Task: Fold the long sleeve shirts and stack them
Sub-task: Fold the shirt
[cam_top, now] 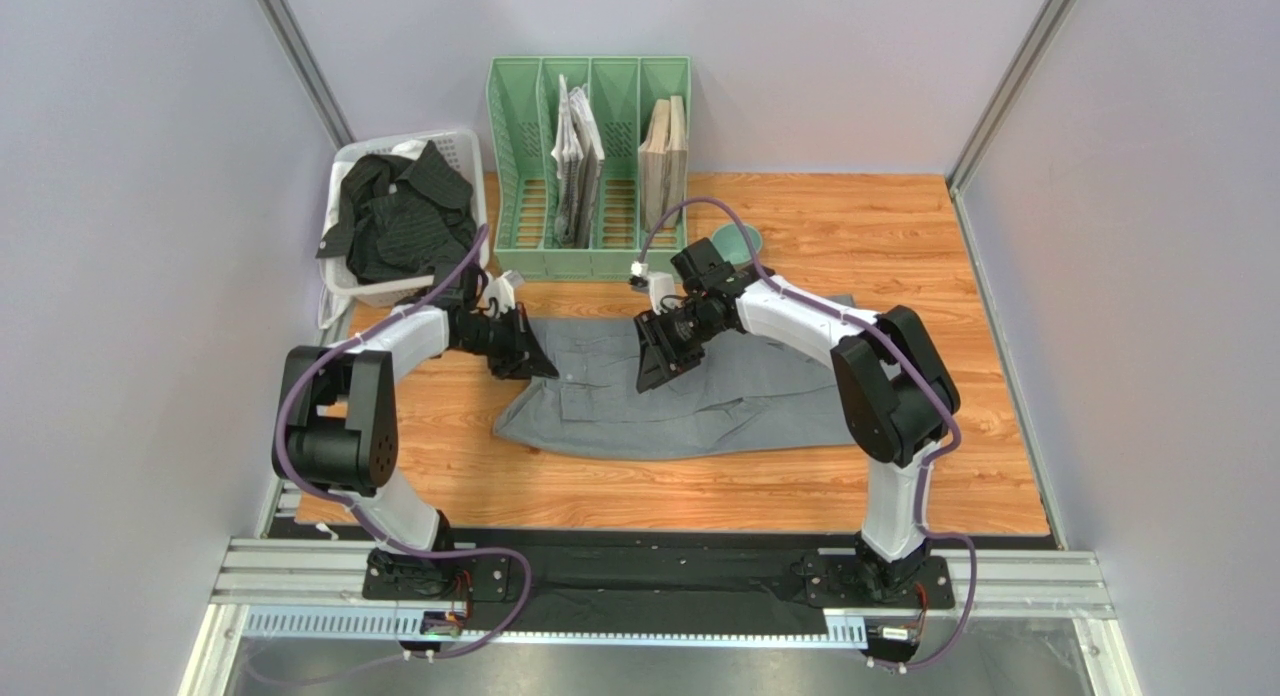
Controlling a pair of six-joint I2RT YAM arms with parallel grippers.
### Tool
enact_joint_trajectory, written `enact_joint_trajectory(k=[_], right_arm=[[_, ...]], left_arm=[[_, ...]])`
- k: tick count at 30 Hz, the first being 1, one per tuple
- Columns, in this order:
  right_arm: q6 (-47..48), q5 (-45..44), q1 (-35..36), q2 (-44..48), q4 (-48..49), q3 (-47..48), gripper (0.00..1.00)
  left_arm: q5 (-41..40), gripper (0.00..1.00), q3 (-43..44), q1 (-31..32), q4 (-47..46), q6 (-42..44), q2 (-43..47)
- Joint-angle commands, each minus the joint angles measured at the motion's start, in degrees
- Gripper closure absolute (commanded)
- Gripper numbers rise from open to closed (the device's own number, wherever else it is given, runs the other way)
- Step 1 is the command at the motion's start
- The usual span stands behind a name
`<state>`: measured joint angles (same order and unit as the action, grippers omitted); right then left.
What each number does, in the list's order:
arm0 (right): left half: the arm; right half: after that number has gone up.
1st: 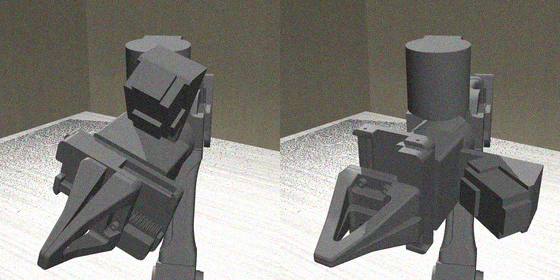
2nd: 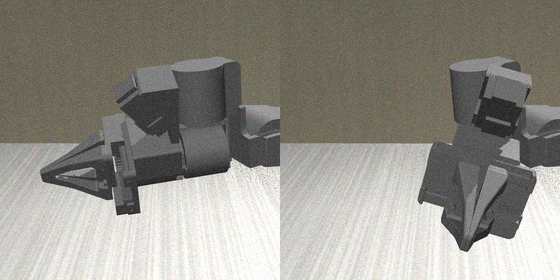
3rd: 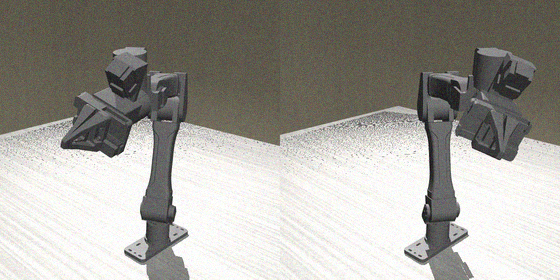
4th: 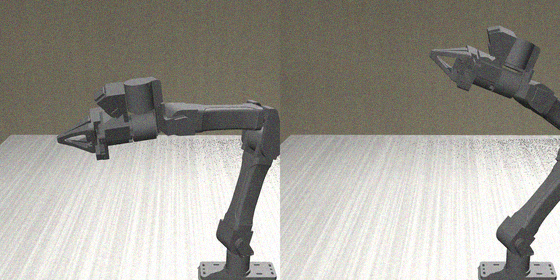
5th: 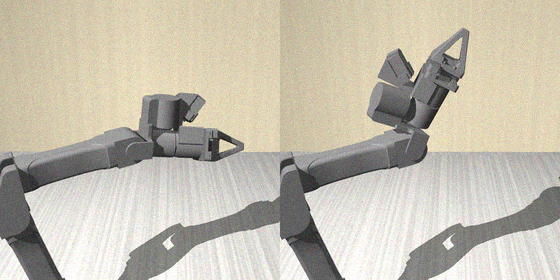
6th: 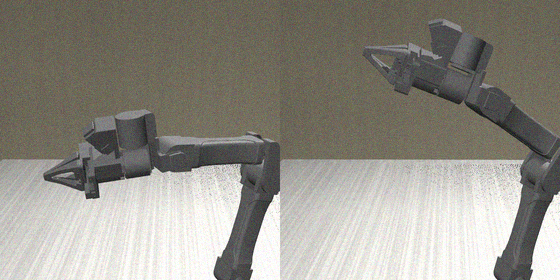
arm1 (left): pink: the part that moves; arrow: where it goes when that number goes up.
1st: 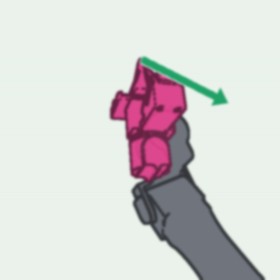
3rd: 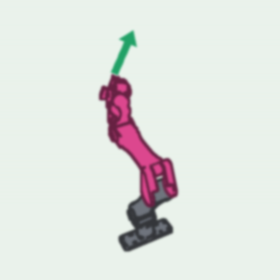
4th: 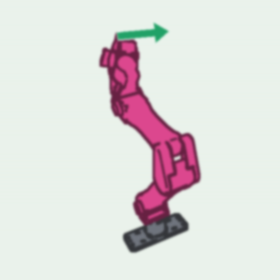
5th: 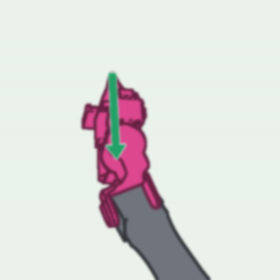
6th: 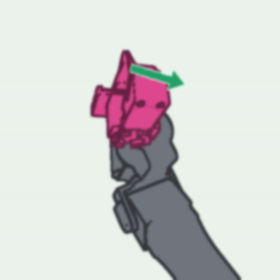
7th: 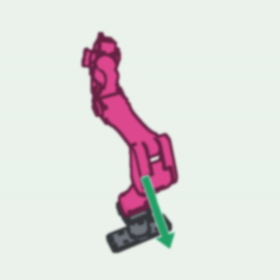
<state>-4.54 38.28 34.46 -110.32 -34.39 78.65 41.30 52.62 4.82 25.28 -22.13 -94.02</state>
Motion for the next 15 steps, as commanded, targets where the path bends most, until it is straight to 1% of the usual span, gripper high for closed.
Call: enact_joint_trajectory(k=[1,5,10,15], right_arm=[[1.2,-1.81,-0.09,-1.03,0.46,0.8,0.62],[-2.13,-0.41,-0.18,-3.06,3.27,1.68,0.65],[-5.66,-0.66,-0.01,-1.38,10.03,1.59,0.69],[-6.8,-3.91,1.75,-6.04,11.98,4.49,0.81]], left_arm=[[-3.13,1.0,3.89,1.68,4.16,1.65,3.22],[-5.79,1.0,5.03,2.83,6.45,1.83,3.84],[-5.97,1.0,4.95,2.83,7.15,2.44,3.58],[-5.88,1.0,4.86,2.91,6.8,2.44,3.84]])
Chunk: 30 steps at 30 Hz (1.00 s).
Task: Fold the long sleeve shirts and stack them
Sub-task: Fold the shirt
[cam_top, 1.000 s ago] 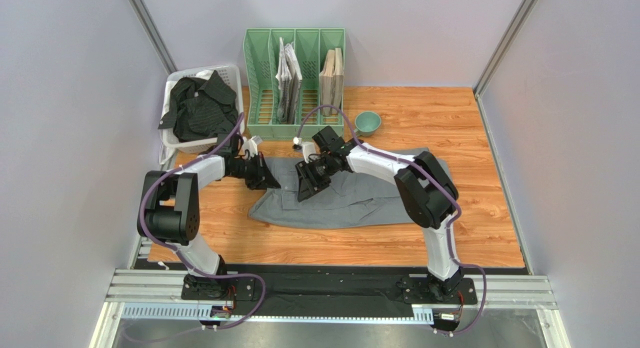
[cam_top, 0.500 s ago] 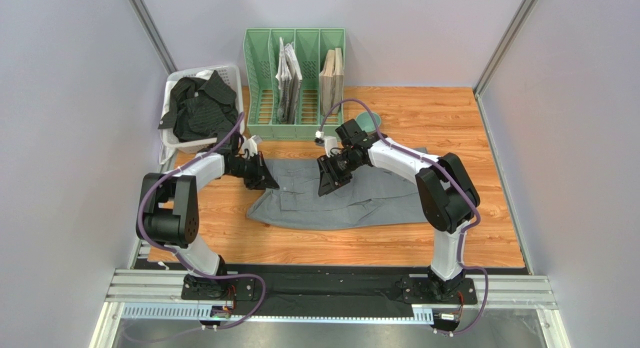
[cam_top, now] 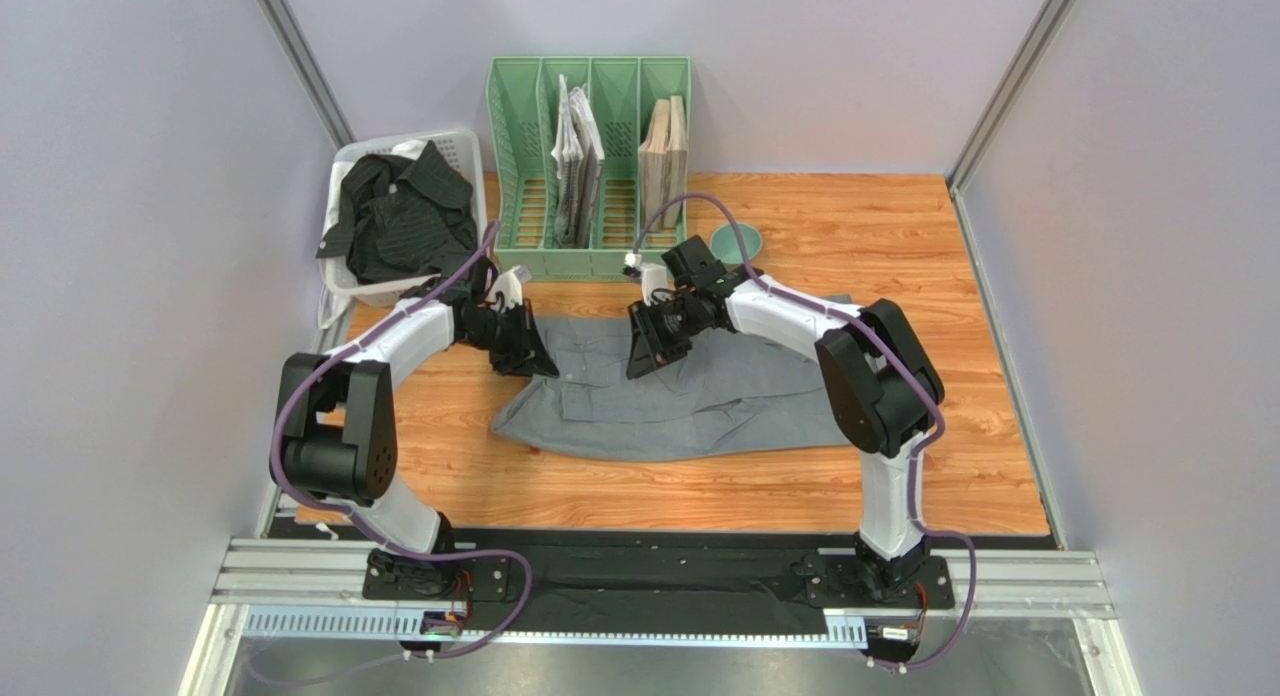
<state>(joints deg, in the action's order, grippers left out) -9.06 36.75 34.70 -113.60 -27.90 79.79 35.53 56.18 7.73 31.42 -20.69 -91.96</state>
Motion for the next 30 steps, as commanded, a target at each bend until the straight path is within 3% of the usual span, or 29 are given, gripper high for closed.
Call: enact_joint_trajectory(k=[1,9,21,30], right_arm=[[-2.37,-2.91,2.12,-4.94,6.01,3.53,0.86],[-3.07,-8.45,4.24,-11.47,6.98,4.5,0.96],[-2.81,-10.91,4.41,0.66,3.82,3.97,0.98],[-3.68,-10.74,5.29,-8.56,3.73,5.99,0.98]], left_arm=[[-0.02,1.0,1.3,0.01,0.66,1.0,1.87],[0.07,1.0,1.38,0.71,1.28,1.79,3.89],[-0.11,1.0,1.56,0.71,1.98,0.91,5.13],[-1.16,1.0,2.53,1.15,2.94,0.91,5.13]])
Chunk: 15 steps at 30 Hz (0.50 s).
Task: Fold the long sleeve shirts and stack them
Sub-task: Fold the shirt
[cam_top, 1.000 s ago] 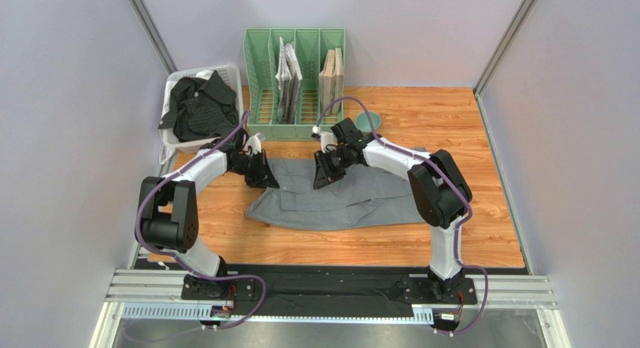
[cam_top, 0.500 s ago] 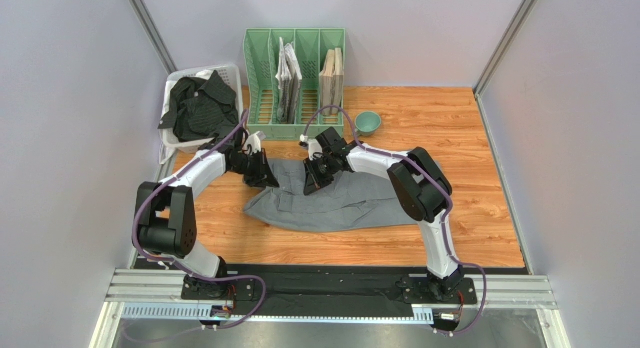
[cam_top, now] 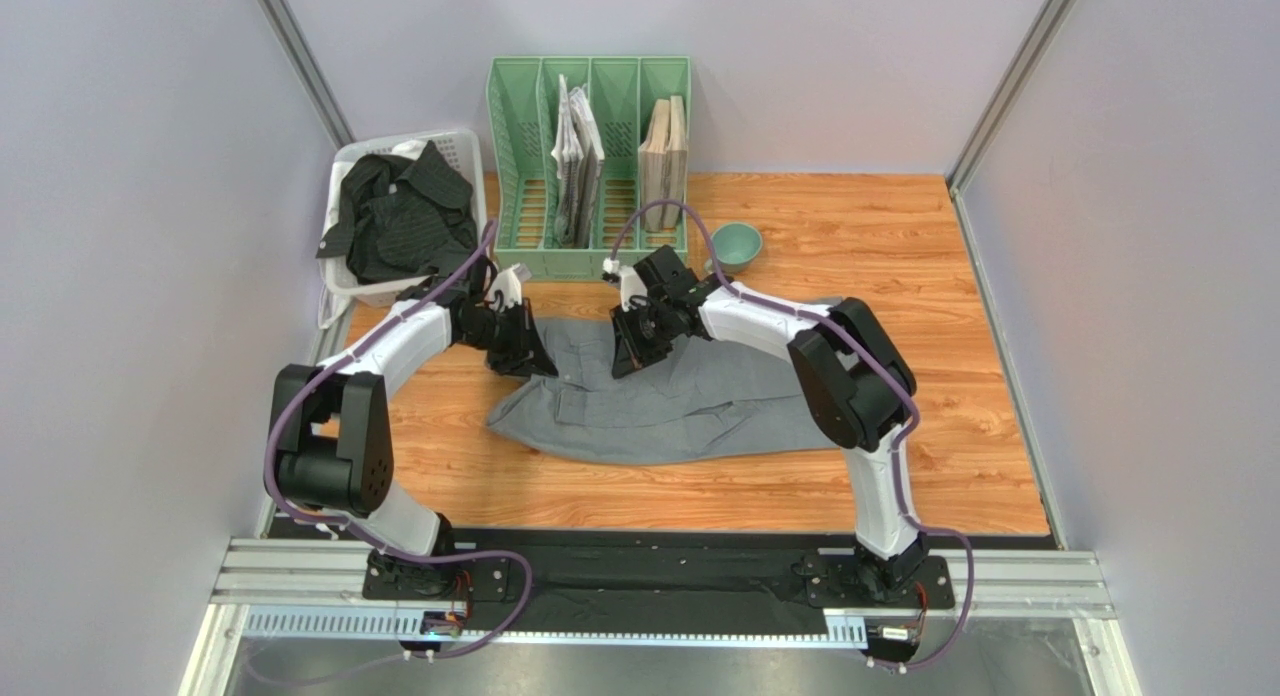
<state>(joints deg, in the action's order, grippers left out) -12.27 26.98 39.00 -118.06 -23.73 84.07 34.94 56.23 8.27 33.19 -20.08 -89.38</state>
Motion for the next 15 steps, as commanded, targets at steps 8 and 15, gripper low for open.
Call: enact_joint_trajectory(k=[8,15], right_arm=[[-0.3,2.1,0.55,0.36,-3.08,2.95,0.96],[3.03,5.89,-3.58,12.76,-9.92,-3.28,0.94]], left_arm=[[-3.65,1.0,4.68,1.4,4.25,1.53,3.08],[-5.76,1.0,6.09,2.45,6.1,1.35,4.3]])
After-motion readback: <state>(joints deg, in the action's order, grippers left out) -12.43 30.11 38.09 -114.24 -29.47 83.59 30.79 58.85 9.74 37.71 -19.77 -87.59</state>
